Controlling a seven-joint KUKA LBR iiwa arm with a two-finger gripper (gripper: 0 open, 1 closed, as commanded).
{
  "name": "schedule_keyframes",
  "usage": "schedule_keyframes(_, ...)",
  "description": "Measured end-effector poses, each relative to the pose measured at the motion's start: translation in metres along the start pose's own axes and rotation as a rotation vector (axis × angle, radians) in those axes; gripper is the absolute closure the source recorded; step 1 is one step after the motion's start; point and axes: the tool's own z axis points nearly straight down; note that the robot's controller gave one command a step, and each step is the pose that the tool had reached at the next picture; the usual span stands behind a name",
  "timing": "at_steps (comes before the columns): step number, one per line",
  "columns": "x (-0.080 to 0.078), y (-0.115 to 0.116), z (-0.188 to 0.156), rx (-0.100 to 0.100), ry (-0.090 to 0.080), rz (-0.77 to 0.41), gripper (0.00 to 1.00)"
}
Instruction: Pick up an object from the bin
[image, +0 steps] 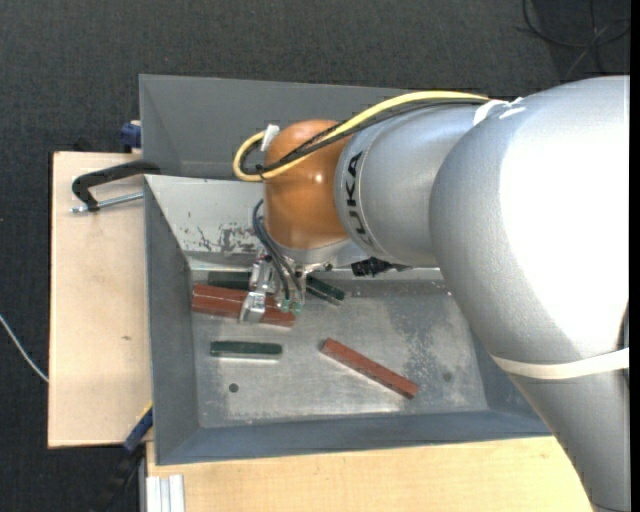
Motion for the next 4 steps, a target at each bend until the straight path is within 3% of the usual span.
schedule_keyframes(1, 0.002, 0.006, -0.044, 0.006, 0.009, -0.02, 1.0)
schedule_keyframes(2, 0.001, 0.006, -0.089, 0.001, -0.001, -0.025, 1.0)
schedule_keyframes(3, -0.002, 0.007, -0.1, 0.004, 0.004, -0.038, 1.0)
schedule_keyframes(4, 0.001, 0.017, -0.162, 0.004, 0.004, -0.055, 1.0)
